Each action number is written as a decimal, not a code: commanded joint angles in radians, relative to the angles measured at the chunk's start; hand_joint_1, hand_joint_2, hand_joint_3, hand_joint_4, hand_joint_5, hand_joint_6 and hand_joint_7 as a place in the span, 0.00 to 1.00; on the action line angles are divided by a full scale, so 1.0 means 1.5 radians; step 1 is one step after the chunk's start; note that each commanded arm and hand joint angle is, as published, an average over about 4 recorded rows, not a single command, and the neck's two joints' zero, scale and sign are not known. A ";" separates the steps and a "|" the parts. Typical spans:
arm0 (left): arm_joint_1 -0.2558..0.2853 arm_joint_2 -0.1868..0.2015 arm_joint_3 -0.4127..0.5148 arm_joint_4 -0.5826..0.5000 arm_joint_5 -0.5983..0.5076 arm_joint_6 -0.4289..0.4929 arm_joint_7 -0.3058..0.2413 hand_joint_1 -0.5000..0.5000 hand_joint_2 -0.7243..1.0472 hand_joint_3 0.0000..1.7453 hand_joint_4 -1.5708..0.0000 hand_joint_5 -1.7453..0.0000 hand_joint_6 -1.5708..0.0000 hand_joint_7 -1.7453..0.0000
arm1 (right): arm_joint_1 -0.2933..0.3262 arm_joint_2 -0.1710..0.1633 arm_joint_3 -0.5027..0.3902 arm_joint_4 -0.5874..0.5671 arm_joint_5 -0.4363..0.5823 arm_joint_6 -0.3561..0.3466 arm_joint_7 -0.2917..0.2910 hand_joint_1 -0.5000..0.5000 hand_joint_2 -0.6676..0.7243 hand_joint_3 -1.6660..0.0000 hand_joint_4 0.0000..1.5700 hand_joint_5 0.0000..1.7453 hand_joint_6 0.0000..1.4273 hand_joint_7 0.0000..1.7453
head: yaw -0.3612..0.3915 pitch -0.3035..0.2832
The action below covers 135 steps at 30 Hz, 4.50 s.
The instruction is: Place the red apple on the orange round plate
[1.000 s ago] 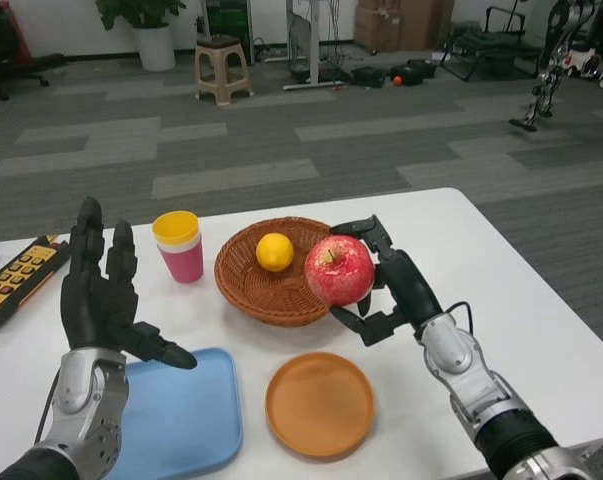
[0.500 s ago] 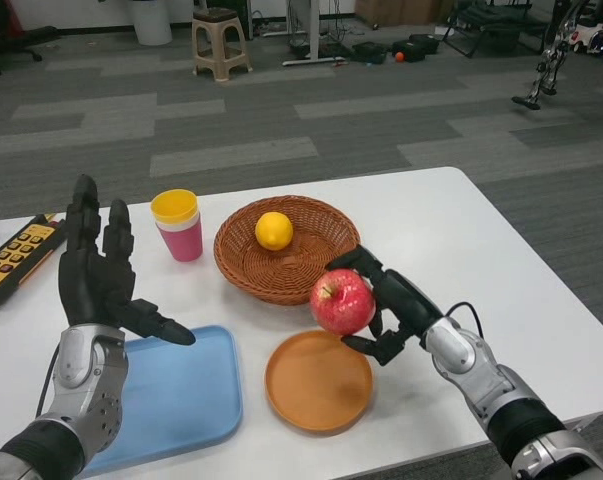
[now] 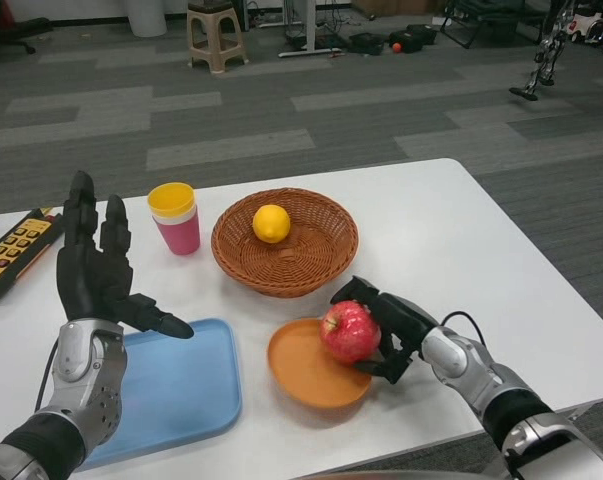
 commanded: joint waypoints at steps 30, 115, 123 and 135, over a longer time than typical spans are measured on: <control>-0.006 0.008 -0.012 -0.002 -0.009 -0.004 0.002 0.00 0.05 0.05 1.00 1.00 1.00 1.00 | 0.002 -0.010 0.030 -0.084 -0.035 0.005 0.005 0.03 0.18 0.05 0.60 0.89 0.48 0.88 | 0.002 -0.001; -0.007 0.008 -0.016 0.001 -0.009 -0.004 0.002 0.00 0.05 0.05 1.00 1.00 1.00 1.00 | 0.039 -0.008 0.020 -0.154 0.339 -0.046 -0.058 0.04 1.00 1.00 0.00 0.00 0.00 0.00 | 0.010 0.020; -0.008 0.008 -0.015 0.003 -0.010 -0.004 0.001 0.00 0.05 0.05 1.00 1.00 1.00 1.00 | 0.013 0.005 -0.014 -0.193 0.369 -0.096 -0.103 0.04 1.00 1.00 0.00 0.00 0.00 0.00 | 0.009 0.073; -0.012 0.009 -0.011 0.006 -0.012 -0.004 0.002 0.00 0.05 0.05 1.00 1.00 1.00 1.00 | -0.014 0.006 -0.079 -0.229 0.382 -0.099 -0.103 0.04 1.00 1.00 0.00 0.00 0.00 0.00 | 0.006 0.125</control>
